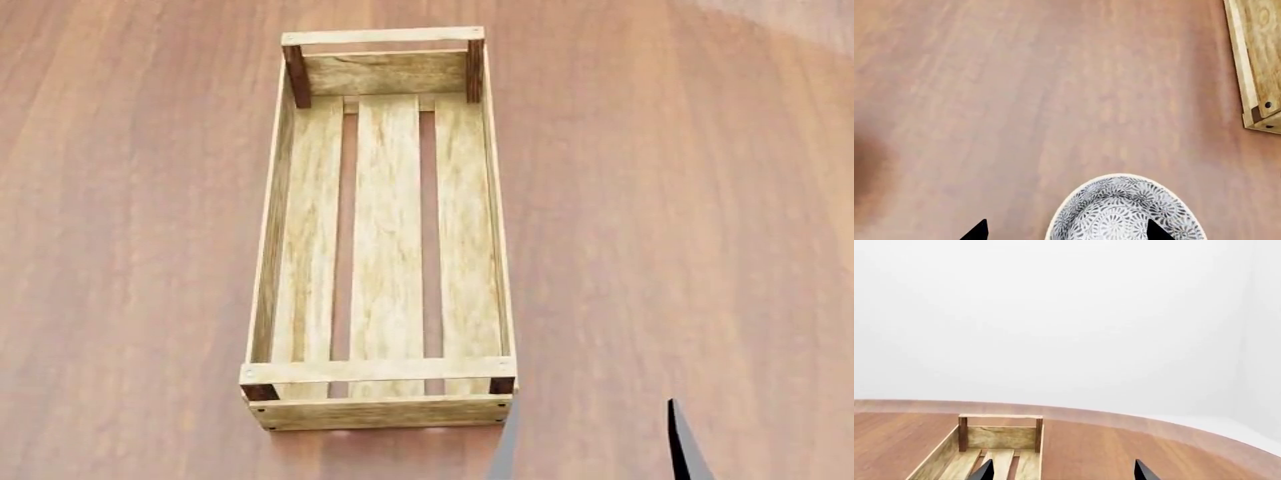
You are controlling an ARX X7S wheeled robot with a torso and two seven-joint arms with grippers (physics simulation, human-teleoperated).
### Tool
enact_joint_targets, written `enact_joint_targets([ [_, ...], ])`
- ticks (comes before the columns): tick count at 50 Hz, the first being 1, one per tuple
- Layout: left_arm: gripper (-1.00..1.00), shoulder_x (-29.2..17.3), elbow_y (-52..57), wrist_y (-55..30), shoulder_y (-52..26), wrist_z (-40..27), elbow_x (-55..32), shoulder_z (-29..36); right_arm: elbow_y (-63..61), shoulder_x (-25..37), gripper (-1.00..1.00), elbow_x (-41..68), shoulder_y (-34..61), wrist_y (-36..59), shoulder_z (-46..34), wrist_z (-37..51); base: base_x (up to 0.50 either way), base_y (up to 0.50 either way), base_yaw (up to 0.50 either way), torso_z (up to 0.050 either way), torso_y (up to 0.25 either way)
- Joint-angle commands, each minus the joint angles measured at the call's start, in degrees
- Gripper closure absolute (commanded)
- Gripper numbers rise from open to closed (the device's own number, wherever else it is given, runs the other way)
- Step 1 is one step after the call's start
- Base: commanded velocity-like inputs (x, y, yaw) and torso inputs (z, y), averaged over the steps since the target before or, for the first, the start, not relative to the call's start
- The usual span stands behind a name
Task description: Stack the right bowl on the left bowl and place them in the tray.
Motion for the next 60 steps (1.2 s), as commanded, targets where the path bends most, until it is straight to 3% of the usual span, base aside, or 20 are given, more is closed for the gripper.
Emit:
enact_joint_targets([
  [1,-1.0,0.9,-0.7,-3.3,-1.4,-0.7,-4.7,-3.0,0.3,-0.8,-1.0,-0.8,0.3,-0.1,1.1,-1.0,0.0,0.0,0.0,0.0,0.0],
  [37,-1.0,1.2,-3.2,-7.1,-2.6,-3.5,-11.2,-5.2,0.4,-0.2,-1.0,-0.5,0.3,0.0,0.7,-0.2,0.0,0.0,0.0,0.0,0.0],
  [60,-1.0,1.7,-5.7,-5.3,-1.9,-2.4,-9.7,-4.4,0.4,0.2,-1.0,-0.4,0.2,0.0,0.3,0.2,0.0,0.0,0.0,0.0,0.0],
])
